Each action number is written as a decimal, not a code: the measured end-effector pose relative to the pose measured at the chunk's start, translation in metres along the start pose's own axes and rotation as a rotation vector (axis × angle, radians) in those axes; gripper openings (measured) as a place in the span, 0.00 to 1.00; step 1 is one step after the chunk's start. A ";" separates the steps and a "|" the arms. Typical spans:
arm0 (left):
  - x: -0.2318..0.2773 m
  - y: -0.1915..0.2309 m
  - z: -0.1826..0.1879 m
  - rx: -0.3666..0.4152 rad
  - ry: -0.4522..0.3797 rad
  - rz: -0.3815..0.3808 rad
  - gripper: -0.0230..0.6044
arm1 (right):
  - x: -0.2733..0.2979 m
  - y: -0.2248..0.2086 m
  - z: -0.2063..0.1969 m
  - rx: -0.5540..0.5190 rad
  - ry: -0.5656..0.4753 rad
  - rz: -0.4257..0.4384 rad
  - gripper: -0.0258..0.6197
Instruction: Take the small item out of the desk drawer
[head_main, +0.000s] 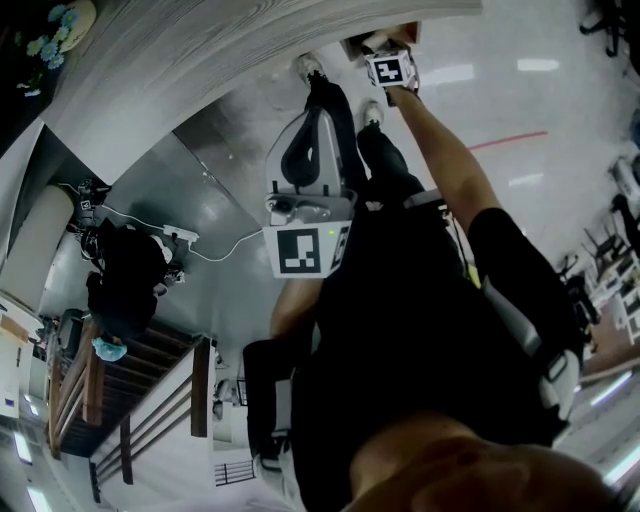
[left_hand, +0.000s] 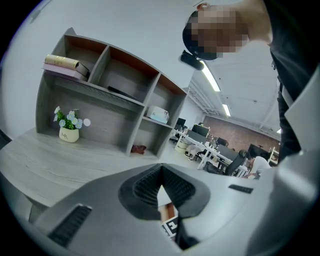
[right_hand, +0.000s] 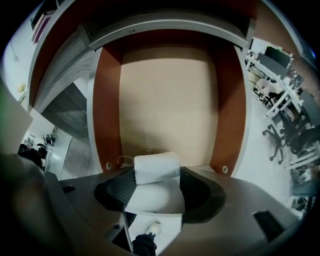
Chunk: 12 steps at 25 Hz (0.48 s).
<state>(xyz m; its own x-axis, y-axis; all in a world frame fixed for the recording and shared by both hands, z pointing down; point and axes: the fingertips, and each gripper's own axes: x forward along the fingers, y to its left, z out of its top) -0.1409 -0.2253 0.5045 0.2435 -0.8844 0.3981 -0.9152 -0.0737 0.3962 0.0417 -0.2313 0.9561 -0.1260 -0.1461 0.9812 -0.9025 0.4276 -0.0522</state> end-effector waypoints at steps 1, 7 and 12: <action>0.000 0.000 0.000 -0.002 0.001 0.000 0.03 | 0.000 0.000 0.000 -0.001 -0.002 -0.002 0.43; 0.003 0.003 -0.002 -0.004 0.005 -0.001 0.03 | 0.001 0.001 -0.002 -0.013 0.011 -0.002 0.43; 0.003 0.004 0.001 -0.003 -0.002 -0.002 0.03 | 0.000 0.004 -0.001 -0.026 0.015 -0.010 0.43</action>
<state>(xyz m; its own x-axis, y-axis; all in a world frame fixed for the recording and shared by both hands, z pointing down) -0.1437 -0.2286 0.5065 0.2445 -0.8854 0.3954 -0.9137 -0.0739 0.3996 0.0385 -0.2285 0.9559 -0.1106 -0.1374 0.9843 -0.8926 0.4493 -0.0376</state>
